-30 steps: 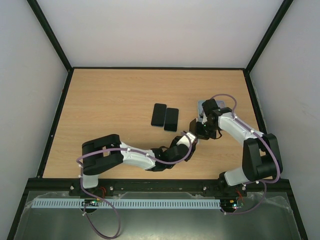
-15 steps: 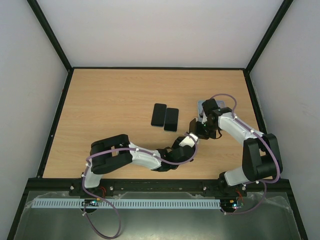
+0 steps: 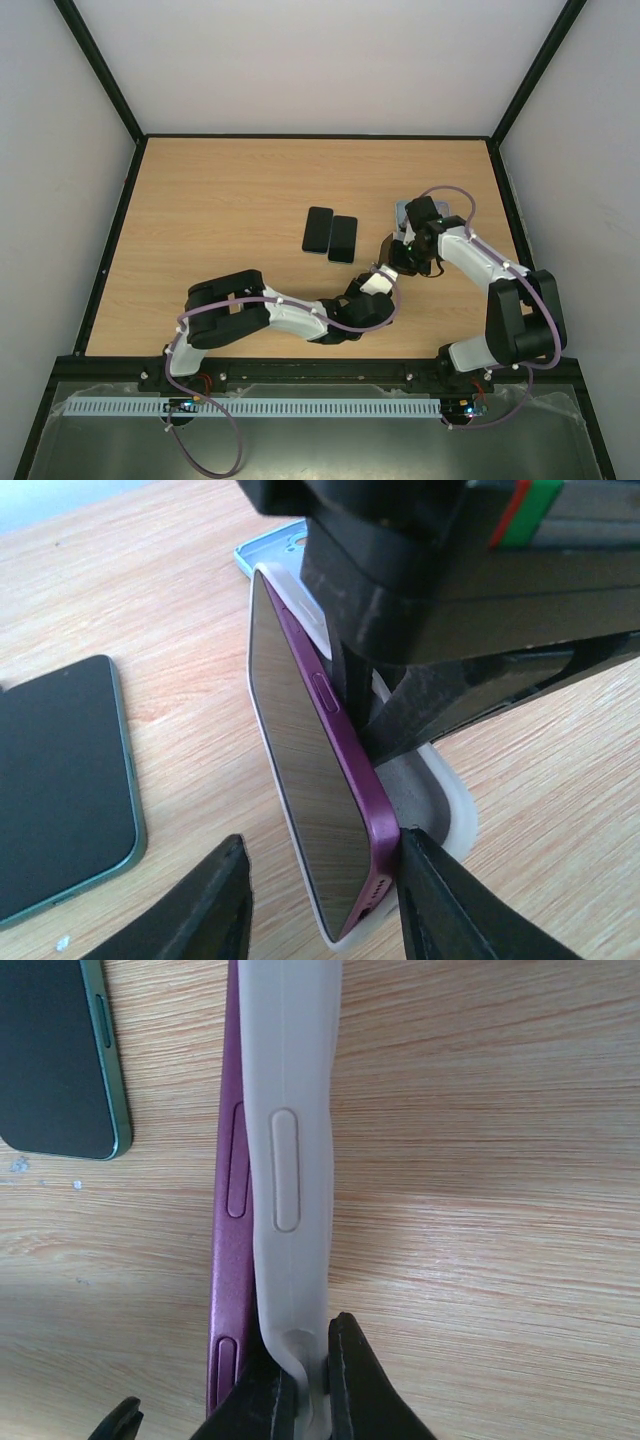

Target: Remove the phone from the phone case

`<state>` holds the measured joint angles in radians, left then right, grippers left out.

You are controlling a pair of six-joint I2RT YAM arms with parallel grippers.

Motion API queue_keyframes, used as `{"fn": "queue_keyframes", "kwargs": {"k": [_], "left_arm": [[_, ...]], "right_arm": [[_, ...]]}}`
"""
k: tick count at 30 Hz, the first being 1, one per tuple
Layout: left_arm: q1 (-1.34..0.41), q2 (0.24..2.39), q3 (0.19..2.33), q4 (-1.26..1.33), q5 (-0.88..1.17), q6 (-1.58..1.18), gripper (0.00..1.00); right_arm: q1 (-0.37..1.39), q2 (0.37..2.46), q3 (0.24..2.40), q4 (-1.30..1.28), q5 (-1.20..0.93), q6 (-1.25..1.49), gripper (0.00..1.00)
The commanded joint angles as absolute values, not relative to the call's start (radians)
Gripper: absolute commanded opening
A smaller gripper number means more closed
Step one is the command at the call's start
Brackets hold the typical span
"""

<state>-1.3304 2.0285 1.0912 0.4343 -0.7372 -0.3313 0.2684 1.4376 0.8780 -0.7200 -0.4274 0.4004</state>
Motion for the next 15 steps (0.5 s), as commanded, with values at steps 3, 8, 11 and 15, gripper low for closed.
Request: {"fn": "queue_keyframes", "kwargs": {"k": [3, 8, 11, 15], "left_arm": [[-1.293, 2.05, 1.103, 0.459, -0.84, -0.311, 0.33], [-1.293, 2.024, 1.069, 0.498, -0.842, -0.29, 0.2], [-1.294, 2.0, 1.041, 0.522, -0.847, -0.292, 0.14], [-1.295, 1.97, 1.017, 0.533, -0.855, -0.295, 0.05]], "right_arm": [[0.27, 1.376, 0.861, -0.772, -0.471, 0.376, 0.02], [0.27, 1.364, 0.86, -0.766, -0.486, 0.379, 0.02], [0.27, 1.368, 0.861, -0.759, -0.492, 0.382, 0.02], [0.27, 1.369, 0.865, -0.758, -0.488, 0.382, 0.02]]}}
